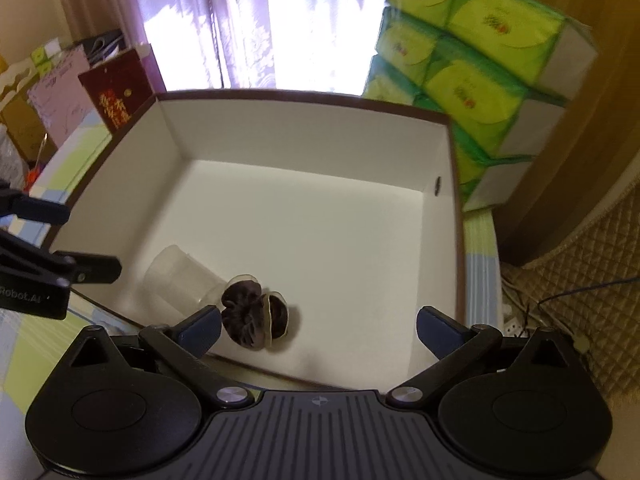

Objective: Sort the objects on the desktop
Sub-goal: 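Withdraw both tools from the box back toward the table items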

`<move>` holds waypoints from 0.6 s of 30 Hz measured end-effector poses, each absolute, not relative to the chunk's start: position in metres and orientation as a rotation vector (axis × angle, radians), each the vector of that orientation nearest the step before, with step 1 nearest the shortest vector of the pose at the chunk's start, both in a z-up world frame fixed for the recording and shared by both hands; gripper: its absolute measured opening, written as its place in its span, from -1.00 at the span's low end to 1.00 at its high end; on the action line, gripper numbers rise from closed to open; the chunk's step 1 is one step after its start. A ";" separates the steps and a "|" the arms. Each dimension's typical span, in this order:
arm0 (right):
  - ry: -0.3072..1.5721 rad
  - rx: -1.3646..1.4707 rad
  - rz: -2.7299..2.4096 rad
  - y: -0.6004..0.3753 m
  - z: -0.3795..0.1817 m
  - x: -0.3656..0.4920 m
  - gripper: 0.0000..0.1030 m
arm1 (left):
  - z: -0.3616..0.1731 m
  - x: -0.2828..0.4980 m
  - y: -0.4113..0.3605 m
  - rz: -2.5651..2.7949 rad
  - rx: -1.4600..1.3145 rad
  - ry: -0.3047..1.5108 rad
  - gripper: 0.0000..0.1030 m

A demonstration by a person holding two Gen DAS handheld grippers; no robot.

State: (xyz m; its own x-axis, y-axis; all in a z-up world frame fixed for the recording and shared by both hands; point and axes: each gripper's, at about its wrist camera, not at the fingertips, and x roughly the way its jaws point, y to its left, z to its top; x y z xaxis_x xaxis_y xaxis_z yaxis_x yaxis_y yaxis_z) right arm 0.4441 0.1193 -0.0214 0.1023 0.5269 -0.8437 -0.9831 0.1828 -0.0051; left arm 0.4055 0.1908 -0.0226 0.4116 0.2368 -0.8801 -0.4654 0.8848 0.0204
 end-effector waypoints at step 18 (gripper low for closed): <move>0.701 -0.456 1.233 0.045 0.030 0.425 0.96 | 0.014 0.343 0.146 0.470 -0.165 0.964 0.71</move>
